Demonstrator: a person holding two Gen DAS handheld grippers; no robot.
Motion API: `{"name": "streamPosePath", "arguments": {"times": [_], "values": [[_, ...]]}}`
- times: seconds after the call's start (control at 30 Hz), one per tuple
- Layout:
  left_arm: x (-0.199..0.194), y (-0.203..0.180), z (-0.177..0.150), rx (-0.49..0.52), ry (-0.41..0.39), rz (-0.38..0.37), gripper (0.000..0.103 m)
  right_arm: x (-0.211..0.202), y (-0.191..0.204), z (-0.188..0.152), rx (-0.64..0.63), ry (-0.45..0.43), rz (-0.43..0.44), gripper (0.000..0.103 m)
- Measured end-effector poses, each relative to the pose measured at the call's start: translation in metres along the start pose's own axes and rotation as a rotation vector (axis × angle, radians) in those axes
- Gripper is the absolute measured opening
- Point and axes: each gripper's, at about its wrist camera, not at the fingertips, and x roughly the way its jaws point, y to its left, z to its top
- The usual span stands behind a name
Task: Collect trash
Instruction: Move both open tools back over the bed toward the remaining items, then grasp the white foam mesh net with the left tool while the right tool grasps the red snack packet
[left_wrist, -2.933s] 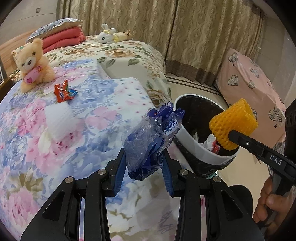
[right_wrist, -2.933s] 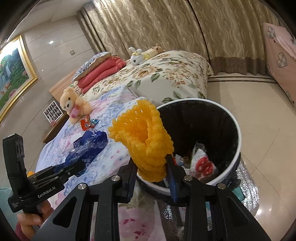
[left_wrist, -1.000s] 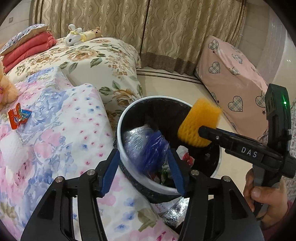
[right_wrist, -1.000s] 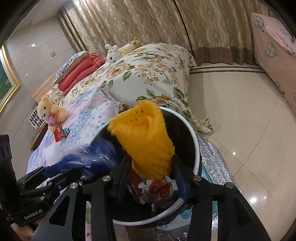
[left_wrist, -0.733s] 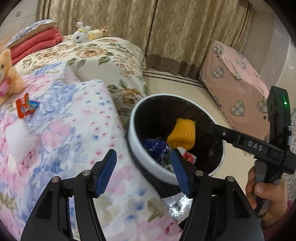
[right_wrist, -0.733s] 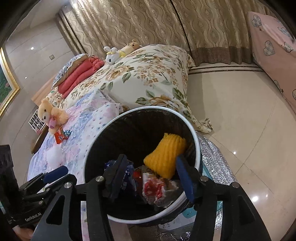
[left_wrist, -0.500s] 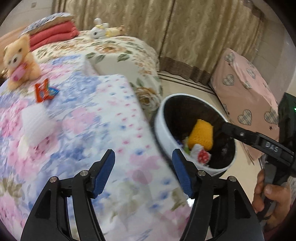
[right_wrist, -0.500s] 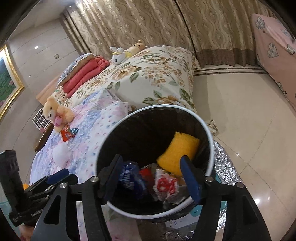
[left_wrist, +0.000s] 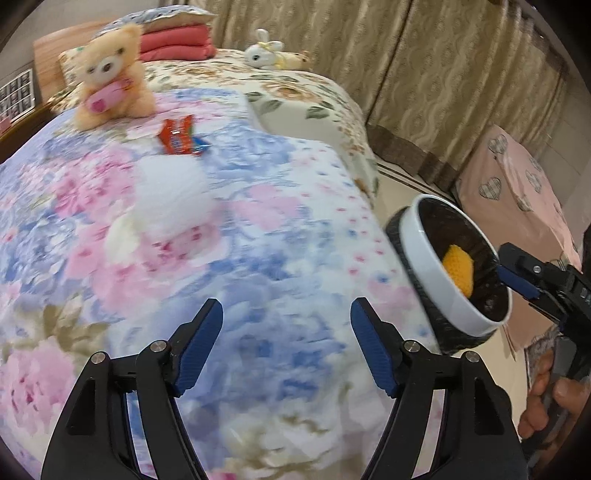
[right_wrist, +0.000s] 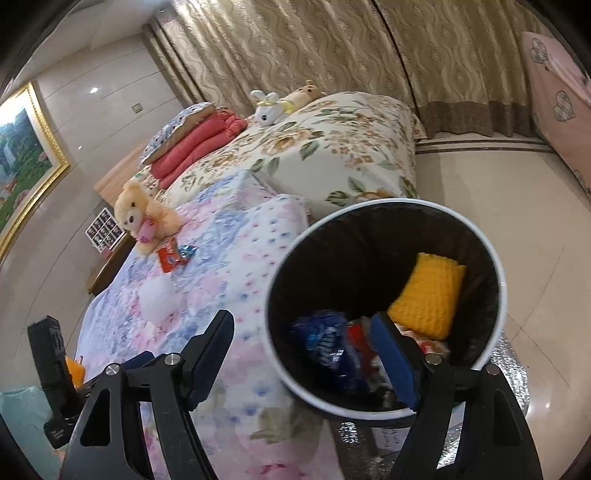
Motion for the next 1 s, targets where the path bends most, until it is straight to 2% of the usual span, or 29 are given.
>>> {"name": "streamPosePath", "arguments": {"times": [0.3, 0.47, 0.6, 0.63, 0.7, 0.73, 0.87, 1.0], "values": [[-0.002, 0.060, 0.012, -0.098, -0.015, 0.066, 0.074, 0.026, 0.053, -0.003, -0.068, 0.037, 0.067, 0.079], [0.010, 0.078, 0.029, -0.128, -0.039, 0.041, 0.074, 0.047, 0.078, 0.001, -0.104, 0.056, 0.091, 0.079], [0.030, 0.089, 0.047, -0.148, -0.029, 0.024, 0.073, 0.065, 0.090, 0.008, -0.100, 0.066, 0.112, 0.079], [0.034, 0.091, 0.051, -0.145, -0.029, 0.020, 0.071, 0.071, 0.095, 0.011, -0.101, 0.068, 0.113, 0.079], [0.038, 0.090, 0.056, -0.121, -0.035, 0.015, 0.045, 0.079, 0.100, 0.014, -0.101, 0.070, 0.121, 0.079], [0.043, 0.090, 0.058, -0.099, -0.021, 0.015, 0.025, 0.084, 0.105, 0.017, -0.100, 0.071, 0.129, 0.079], [0.036, 0.097, 0.055, -0.071, -0.034, 0.009, 0.012, 0.105, 0.119, 0.022, -0.113, 0.085, 0.148, 0.079], [0.019, 0.122, 0.045, -0.103, -0.049, 0.024, 0.011, 0.134, 0.140, 0.022, -0.135, 0.118, 0.172, 0.079]]}}
